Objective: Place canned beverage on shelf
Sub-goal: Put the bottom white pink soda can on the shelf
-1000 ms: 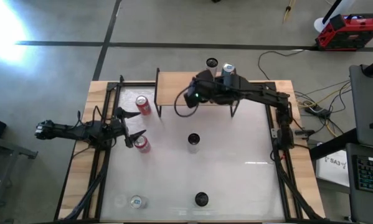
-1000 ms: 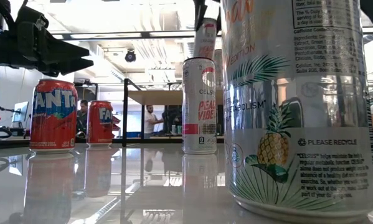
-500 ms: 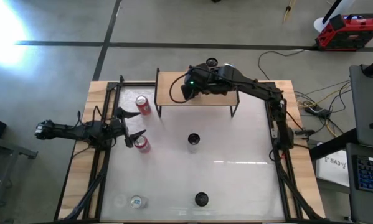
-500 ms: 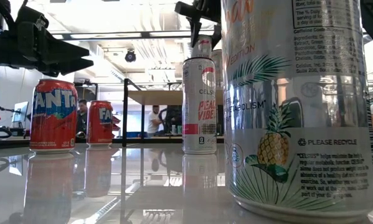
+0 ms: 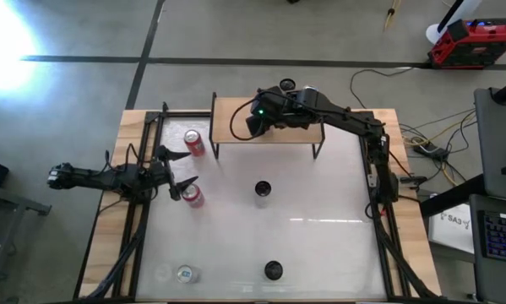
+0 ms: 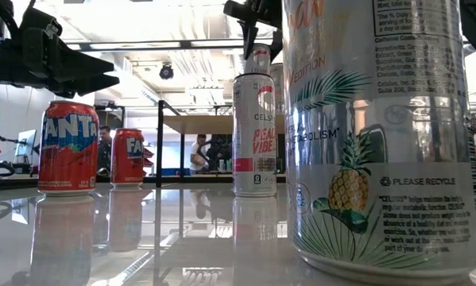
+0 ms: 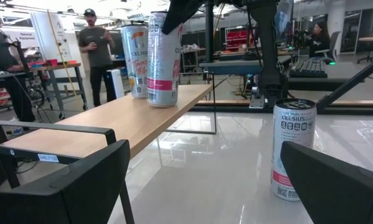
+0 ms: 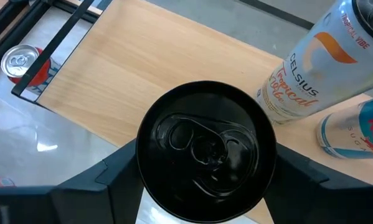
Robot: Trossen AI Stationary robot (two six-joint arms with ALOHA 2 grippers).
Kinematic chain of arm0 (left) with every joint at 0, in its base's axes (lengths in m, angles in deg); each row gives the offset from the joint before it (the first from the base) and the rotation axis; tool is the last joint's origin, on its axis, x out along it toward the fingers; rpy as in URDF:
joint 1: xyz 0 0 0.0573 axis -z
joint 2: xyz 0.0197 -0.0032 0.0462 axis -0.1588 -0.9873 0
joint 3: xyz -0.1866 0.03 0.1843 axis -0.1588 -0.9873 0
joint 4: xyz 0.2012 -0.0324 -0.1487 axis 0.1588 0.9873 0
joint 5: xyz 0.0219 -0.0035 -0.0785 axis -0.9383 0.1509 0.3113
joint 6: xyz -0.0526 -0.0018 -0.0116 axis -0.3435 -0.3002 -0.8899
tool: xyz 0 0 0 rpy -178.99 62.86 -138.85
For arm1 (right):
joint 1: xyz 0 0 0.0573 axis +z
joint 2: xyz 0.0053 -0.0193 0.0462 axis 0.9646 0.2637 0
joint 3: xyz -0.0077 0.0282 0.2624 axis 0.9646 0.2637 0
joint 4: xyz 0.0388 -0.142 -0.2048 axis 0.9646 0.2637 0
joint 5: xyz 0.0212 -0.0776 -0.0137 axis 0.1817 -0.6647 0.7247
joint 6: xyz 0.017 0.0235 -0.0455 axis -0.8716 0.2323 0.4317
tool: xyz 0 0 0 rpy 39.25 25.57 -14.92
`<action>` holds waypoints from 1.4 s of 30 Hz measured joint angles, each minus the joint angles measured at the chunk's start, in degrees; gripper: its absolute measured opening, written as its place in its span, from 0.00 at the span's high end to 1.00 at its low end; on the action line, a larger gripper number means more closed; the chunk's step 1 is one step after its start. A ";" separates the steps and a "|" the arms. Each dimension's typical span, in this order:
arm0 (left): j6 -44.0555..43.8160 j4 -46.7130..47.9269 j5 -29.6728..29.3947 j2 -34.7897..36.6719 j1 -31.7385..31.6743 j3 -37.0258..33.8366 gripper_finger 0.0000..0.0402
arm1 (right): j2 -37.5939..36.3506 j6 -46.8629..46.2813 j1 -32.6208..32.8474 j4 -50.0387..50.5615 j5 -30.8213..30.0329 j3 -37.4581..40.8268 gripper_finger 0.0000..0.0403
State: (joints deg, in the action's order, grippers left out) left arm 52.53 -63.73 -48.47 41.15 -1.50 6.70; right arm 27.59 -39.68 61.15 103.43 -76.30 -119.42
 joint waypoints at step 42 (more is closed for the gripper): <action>0.00 0.00 0.00 0.00 -0.02 0.01 0.00 | -0.19 2.22 -0.22 -1.66 1.01 0.00 0.22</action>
State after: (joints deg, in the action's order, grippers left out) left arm 52.53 -63.73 -48.47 41.15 -1.52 6.71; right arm 27.40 -37.47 60.93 101.77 -75.29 -119.42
